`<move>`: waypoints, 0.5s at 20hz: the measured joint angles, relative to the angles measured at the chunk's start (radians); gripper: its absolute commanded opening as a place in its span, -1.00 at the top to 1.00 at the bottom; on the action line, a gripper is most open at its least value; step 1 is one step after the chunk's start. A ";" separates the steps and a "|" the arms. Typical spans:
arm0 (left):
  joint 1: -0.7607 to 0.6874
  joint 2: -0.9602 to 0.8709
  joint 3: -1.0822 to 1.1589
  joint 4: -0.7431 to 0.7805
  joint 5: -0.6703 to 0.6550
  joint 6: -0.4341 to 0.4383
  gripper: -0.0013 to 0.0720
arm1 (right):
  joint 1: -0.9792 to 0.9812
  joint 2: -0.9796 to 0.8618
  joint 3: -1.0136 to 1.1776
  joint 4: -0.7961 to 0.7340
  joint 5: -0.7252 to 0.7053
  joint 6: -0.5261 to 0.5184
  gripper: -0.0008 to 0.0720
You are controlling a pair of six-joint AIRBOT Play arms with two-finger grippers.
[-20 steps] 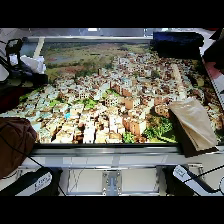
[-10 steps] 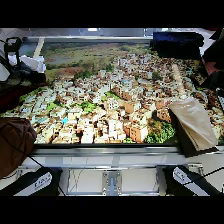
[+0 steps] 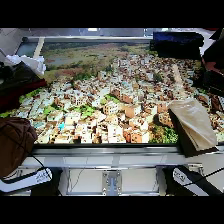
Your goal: Fold the shirts.
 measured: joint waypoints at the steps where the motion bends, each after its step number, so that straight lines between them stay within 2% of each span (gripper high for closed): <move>1: 0.052 -0.036 0.000 -0.072 0.015 -0.038 -0.51 | 0.005 0.000 0.000 0.000 0.001 0.006 -0.81; 5: 0.216 -0.170 0.000 -0.362 0.040 -0.115 -0.51 | 0.015 0.000 0.000 -0.002 0.002 0.051 -0.81; 10: 0.296 -0.269 0.000 -0.498 0.038 -0.131 -0.51 | 0.018 0.000 0.000 -0.002 0.003 0.124 -0.81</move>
